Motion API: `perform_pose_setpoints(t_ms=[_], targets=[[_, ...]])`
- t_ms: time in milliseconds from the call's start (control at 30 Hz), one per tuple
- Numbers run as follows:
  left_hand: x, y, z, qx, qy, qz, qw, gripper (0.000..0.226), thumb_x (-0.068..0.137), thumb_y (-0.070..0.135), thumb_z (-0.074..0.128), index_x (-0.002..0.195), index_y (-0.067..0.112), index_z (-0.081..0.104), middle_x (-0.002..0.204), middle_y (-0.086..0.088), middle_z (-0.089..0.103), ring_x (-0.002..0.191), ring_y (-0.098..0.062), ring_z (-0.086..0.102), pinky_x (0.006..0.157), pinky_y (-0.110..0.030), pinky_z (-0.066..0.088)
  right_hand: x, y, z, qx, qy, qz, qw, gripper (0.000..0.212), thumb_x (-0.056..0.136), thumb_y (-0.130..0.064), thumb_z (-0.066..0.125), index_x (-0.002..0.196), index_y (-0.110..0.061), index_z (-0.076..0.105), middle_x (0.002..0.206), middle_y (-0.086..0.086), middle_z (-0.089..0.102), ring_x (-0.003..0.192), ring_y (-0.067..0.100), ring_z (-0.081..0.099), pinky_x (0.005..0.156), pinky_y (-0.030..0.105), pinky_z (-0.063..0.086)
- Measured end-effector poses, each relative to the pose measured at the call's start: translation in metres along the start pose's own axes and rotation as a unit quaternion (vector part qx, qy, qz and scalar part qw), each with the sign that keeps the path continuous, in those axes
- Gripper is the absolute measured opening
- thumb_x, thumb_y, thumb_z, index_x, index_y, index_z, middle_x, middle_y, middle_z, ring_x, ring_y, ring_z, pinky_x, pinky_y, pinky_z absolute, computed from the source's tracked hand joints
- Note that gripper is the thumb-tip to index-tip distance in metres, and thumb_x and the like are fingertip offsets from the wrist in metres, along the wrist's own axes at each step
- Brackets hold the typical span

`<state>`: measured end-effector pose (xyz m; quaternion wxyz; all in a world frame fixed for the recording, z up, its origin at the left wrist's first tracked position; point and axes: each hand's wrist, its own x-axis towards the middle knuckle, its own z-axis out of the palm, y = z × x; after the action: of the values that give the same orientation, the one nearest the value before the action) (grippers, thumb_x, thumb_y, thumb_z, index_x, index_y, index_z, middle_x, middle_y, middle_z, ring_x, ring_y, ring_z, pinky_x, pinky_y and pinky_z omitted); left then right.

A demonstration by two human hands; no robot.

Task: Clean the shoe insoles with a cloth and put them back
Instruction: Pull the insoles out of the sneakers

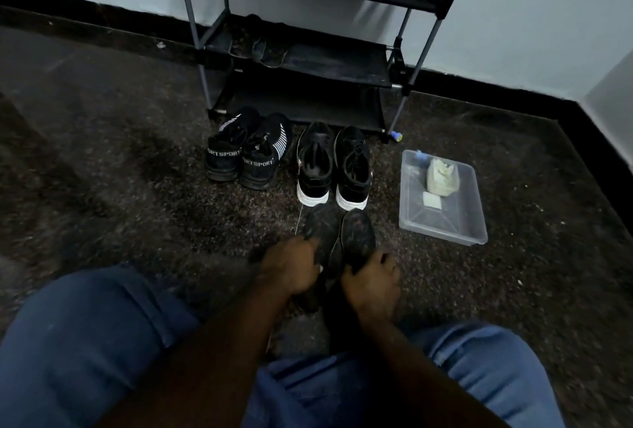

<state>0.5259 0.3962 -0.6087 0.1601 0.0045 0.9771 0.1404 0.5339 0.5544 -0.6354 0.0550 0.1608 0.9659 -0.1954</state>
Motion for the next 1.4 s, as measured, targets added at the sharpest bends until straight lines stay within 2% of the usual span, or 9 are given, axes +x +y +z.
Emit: perform_pose_setpoints(t_ms=[267, 467, 600, 733, 867, 1033, 1133, 1233, 1400], targets=[[0.065, -0.037, -0.092, -0.09, 0.206, -0.078, 0.971, 0.026, 0.093, 0.036, 0.059, 0.114, 0.03, 0.072, 0.108, -0.007, 0.075, 0.1, -0.035, 0.07, 0.084, -0.038, 0.056, 0.073, -0.106, -0.018, 0.14, 0.036, -0.202, 0.969, 0.025, 0.084, -0.027, 0.067, 0.104, -0.013, 0.065, 0.104, 0.013, 0.067, 0.101, 0.036, 0.063, 0.084, 0.043, 0.053], [0.132, -0.083, -0.169, -0.128, 0.282, -0.096, 0.946, 0.03, 0.084, 0.035, 0.056, 0.108, 0.026, 0.074, 0.107, -0.006, 0.076, 0.102, -0.033, 0.07, 0.088, -0.04, 0.058, 0.117, -0.219, -0.035, 0.245, 0.05, -0.245, 0.937, 0.009, 0.083, -0.022, 0.065, 0.092, -0.026, 0.064, 0.092, 0.002, 0.072, 0.09, 0.026, 0.068, 0.079, 0.036, 0.054], [0.179, -0.117, -0.197, -0.271, 0.252, -0.125, 0.921, 0.043, 0.083, 0.026, 0.068, 0.126, 0.027, 0.066, 0.112, -0.006, 0.074, 0.101, -0.028, 0.07, 0.09, -0.04, 0.059, 0.152, -0.272, -0.035, 0.265, -0.016, -0.254, 0.93, 0.016, 0.087, -0.019, 0.069, 0.102, -0.021, 0.064, 0.09, -0.004, 0.07, 0.092, 0.021, 0.068, 0.076, 0.026, 0.046], [0.219, -0.145, -0.208, -0.45, 0.211, -0.144, 0.856, 0.075, 0.067, 0.024, 0.066, 0.14, 0.033, 0.051, 0.11, -0.012, 0.072, 0.079, -0.026, 0.069, 0.059, -0.035, 0.059, 0.192, -0.313, -0.033, 0.27, -0.073, -0.219, 0.935, 0.037, 0.091, -0.02, 0.063, 0.128, -0.017, 0.058, 0.098, -0.002, 0.063, 0.103, 0.022, 0.064, 0.08, 0.022, 0.041], [0.24, -0.15, -0.226, -0.533, 0.228, -0.127, 0.805, 0.067, 0.083, 0.011, 0.052, 0.145, 0.038, 0.046, 0.103, -0.013, 0.07, 0.065, -0.02, 0.063, 0.049, -0.027, 0.053, 0.223, -0.348, -0.032, 0.318, -0.116, -0.175, 0.925, 0.062, 0.085, -0.021, 0.062, 0.146, -0.026, 0.048, 0.114, 0.004, 0.065, 0.103, 0.024, 0.065, 0.092, 0.03, 0.053], [0.264, -0.17, -0.248, -0.515, 0.211, -0.117, 0.822, 0.073, 0.094, -0.005, 0.04, 0.156, 0.033, 0.038, 0.08, -0.002, 0.055, 0.069, -0.013, 0.055, 0.068, -0.031, 0.058, 0.302, -0.385, 0.012, 0.383, -0.178, -0.177, 0.889, 0.079, 0.071, -0.026, 0.053, 0.15, -0.031, 0.045, 0.127, 0.011, 0.067, 0.108, 0.035, 0.069, 0.101, 0.046, 0.056], [0.264, -0.172, -0.252, -0.567, 0.169, -0.138, 0.794, 0.049, 0.094, -0.001, 0.044, 0.132, 0.026, 0.059, 0.085, -0.005, 0.058, 0.086, -0.019, 0.057, 0.087, -0.039, 0.06, 0.271, -0.389, -0.018, 0.358, -0.205, -0.173, 0.894, 0.034, 0.095, -0.012, 0.047, 0.128, -0.016, 0.058, 0.095, 0.006, 0.062, 0.094, 0.032, 0.066, 0.084, 0.041, 0.056], [0.259, -0.171, -0.251, -0.631, 0.174, -0.143, 0.742, 0.019, 0.094, 0.003, 0.05, 0.091, 0.019, 0.059, 0.101, -0.006, 0.059, 0.098, -0.021, 0.058, 0.09, -0.038, 0.06, 0.265, -0.386, -0.026, 0.384, -0.217, -0.176, 0.88, 0.022, 0.102, -0.011, 0.045, 0.11, -0.007, 0.066, 0.079, -0.002, 0.052, 0.075, 0.015, 0.053, 0.077, 0.036, 0.047], [0.241, -0.169, -0.238, -0.679, 0.315, -0.16, 0.644, 0.01, 0.097, 0.017, 0.063, 0.102, 0.017, 0.07, 0.09, -0.003, 0.069, 0.071, -0.012, 0.064, 0.053, -0.02, 0.052, 0.233, -0.366, -0.013, 0.538, -0.132, -0.077, 0.829, 0.025, 0.096, -0.028, 0.064, 0.074, -0.018, 0.068, 0.071, -0.003, 0.072, 0.064, 0.016, 0.067, 0.067, 0.036, 0.05]])
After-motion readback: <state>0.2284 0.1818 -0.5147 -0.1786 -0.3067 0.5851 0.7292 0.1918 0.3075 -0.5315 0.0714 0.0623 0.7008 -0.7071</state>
